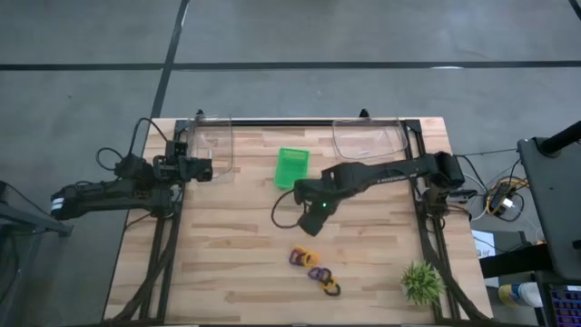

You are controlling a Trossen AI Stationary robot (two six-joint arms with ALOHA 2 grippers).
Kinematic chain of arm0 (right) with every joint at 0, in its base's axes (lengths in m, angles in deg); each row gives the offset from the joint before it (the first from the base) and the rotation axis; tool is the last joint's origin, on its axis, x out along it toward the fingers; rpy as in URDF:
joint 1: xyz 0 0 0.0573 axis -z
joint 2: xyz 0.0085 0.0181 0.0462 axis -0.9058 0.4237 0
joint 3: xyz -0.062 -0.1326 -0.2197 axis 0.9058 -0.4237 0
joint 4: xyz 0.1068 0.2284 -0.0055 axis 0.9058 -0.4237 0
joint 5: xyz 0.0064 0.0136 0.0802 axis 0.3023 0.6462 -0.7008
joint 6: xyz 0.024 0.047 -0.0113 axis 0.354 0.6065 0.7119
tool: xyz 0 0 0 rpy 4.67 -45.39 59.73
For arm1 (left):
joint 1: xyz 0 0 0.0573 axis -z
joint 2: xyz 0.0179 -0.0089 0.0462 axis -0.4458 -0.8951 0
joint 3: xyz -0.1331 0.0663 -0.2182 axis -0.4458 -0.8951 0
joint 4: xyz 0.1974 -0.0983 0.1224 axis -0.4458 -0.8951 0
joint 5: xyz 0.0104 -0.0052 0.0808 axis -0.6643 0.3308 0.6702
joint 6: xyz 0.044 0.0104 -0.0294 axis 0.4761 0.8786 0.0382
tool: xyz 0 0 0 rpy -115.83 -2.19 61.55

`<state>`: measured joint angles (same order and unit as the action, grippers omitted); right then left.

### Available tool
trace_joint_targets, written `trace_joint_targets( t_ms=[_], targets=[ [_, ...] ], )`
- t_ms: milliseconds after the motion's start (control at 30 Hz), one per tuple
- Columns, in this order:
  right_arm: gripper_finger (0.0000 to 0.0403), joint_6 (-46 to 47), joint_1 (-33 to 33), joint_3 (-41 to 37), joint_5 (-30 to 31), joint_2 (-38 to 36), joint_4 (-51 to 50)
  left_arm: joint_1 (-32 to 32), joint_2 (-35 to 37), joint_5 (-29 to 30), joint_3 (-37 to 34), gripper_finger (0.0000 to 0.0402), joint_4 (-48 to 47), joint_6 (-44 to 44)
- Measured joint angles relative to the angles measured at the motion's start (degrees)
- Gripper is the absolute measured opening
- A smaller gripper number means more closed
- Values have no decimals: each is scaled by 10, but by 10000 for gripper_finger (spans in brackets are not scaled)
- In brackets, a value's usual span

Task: Sort spring keychains
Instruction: Put the top purple spring keychain into the right transparent bin

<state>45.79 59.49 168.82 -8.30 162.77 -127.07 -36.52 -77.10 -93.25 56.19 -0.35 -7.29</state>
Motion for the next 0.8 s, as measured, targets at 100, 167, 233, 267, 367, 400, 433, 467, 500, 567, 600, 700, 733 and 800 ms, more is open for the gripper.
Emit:
trace_joint_targets(
  t_ms=[100, 167, 233, 267, 367, 400, 433, 467, 500, 567, 600, 700, 733, 800],
  targets=[
    [12, 0, 17, 26, 32, 0, -61, 0, 0, -2, 0, 3, 0, 0],
    [12, 0, 29, 42, 59, 0, -95, 0, 0, -2, 0, 3, 0, 2],
    [12, 0, 44, 56, 79, 0, -121, 0, 0, -1, 0, 3, 0, 3],
    [12, 0, 52, 61, 87, 0, -130, 0, 0, -1, 0, 3, 0, 3],
    [12, -8, 75, 74, 106, 0, -146, 0, 0, -1, 0, 3, -1, 3],
    [12, -12, 83, 78, 111, 0, -150, 0, 0, -1, 0, 3, -1, 3],
    [12, -19, 92, 83, 114, 0, -154, 0, 0, -1, 0, 3, -1, 3],
    [12, -25, 100, 86, 121, 0, -158, 0, 0, -1, 0, 3, -2, 3],
    [12, -33, 110, 89, 126, 0, -162, 0, 0, -1, 0, 3, -3, 3],
    [12, -45, 129, 95, 140, 0, -170, 0, 0, -1, 0, 3, -3, 3],
    [12, -51, 139, 97, 144, 0, -176, 0, 0, -1, 0, 3, -3, 3],
    [12, -73, 171, 101, 163, 0, -197, 0, 0, 1, 0, 3, -3, 4],
    [12, -77, 182, 101, 170, 0, -206, 0, 0, 1, 0, 3, -3, 4],
    [12, -89, 204, 101, 184, 0, -227, 0, 0, 1, 0, 3, -3, 4]
  ],
)
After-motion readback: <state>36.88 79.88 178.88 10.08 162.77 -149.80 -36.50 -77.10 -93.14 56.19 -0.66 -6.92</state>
